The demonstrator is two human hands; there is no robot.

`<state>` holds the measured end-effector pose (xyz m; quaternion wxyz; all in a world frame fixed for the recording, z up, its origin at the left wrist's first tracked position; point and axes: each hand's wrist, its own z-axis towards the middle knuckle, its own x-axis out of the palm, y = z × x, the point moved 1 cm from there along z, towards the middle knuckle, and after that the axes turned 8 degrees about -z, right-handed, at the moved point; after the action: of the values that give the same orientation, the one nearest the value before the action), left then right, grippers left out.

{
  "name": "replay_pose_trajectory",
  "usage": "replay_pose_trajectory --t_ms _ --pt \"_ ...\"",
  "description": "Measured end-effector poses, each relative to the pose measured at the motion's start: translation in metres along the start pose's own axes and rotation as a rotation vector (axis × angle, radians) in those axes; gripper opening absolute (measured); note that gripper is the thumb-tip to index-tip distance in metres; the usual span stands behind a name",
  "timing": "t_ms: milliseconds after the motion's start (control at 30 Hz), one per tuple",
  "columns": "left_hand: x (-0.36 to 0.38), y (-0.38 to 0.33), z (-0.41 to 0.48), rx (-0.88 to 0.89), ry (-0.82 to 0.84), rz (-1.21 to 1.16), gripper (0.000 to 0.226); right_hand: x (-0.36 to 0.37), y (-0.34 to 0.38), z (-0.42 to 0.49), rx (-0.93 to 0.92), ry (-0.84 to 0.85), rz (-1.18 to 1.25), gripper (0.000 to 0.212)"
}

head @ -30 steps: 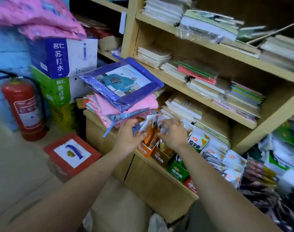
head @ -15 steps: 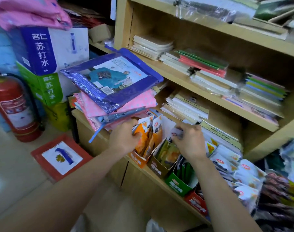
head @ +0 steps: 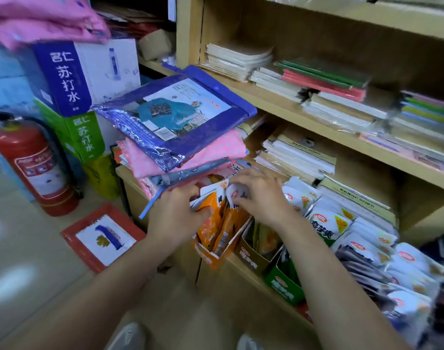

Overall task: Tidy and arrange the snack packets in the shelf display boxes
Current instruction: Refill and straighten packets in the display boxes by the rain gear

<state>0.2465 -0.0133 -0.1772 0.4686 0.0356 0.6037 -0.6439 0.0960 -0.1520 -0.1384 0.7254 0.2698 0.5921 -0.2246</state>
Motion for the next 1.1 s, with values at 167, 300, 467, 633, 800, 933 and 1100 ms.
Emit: replay_pose_trajectory --t_ms 167,300,467,633,800,933,1100 --pt "0.001 -0.013 0.001 0.078 -0.007 0.082 0.017 -0.024 -0.012 -0.005 0.051 -0.279 0.161 0.019" --pt "0.004 -0.017 0.002 0.105 -0.029 0.099 0.017 -0.041 -0.021 -0.011 0.162 -0.367 0.179 0.017" --pt "0.004 -0.021 0.002 0.103 -0.070 0.087 0.015 -0.054 -0.017 -0.014 0.192 -0.637 0.053 0.010" --pt "0.000 -0.021 0.002 0.093 -0.076 0.072 0.022 -0.044 -0.006 -0.015 0.130 -0.652 -0.014 0.010" --pt "-0.001 -0.020 0.002 0.105 -0.042 0.057 0.023 -0.022 -0.016 -0.010 0.191 -0.337 0.119 0.014" --pt "-0.003 -0.016 0.004 0.087 -0.022 0.019 0.023 -0.022 -0.027 -0.009 0.210 -0.424 0.197 0.027" --pt "-0.008 -0.015 0.004 0.073 -0.018 0.009 0.012 -0.014 -0.021 -0.019 0.026 -0.414 0.146 0.023"
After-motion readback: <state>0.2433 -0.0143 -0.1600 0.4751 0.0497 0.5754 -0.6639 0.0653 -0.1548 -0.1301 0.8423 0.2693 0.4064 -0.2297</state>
